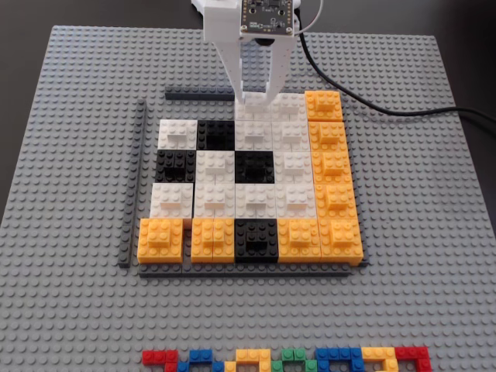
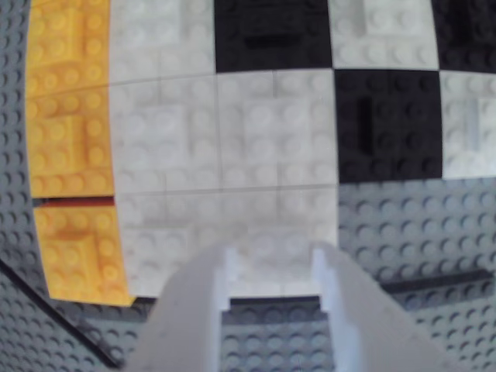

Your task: Grab the cube and place it into the grid

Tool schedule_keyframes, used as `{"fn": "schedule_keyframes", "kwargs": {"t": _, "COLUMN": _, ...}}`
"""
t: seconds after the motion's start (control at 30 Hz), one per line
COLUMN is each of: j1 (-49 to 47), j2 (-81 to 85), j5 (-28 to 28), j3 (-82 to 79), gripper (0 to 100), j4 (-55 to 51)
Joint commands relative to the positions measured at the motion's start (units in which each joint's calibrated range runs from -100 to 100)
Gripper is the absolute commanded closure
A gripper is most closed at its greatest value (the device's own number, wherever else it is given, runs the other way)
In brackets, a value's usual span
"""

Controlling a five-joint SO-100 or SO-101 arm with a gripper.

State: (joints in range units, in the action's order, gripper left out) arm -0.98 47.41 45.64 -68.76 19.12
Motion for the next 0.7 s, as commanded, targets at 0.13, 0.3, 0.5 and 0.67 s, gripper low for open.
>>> {"fn": "schedule_keyframes", "kwargs": {"t": 0.13, "j1": -0.45, "j2": 0.31, "j5": -0.24, "j3": 1.02, "gripper": 84, "j4": 0.47}}
{"fn": "schedule_keyframes", "kwargs": {"t": 0.3, "j1": -0.38, "j2": 0.57, "j5": -0.29, "j3": 1.11, "gripper": 84, "j4": 0.37}}
{"fn": "schedule_keyframes", "kwargs": {"t": 0.5, "j1": -0.38, "j2": 1.17, "j5": -0.29, "j3": 1.38, "gripper": 84, "j4": 0.08}}
{"fn": "schedule_keyframes", "kwargs": {"t": 0.67, "j1": -0.23, "j2": 1.94, "j5": -0.29, "j3": 3.28, "gripper": 84, "j4": -0.80}}
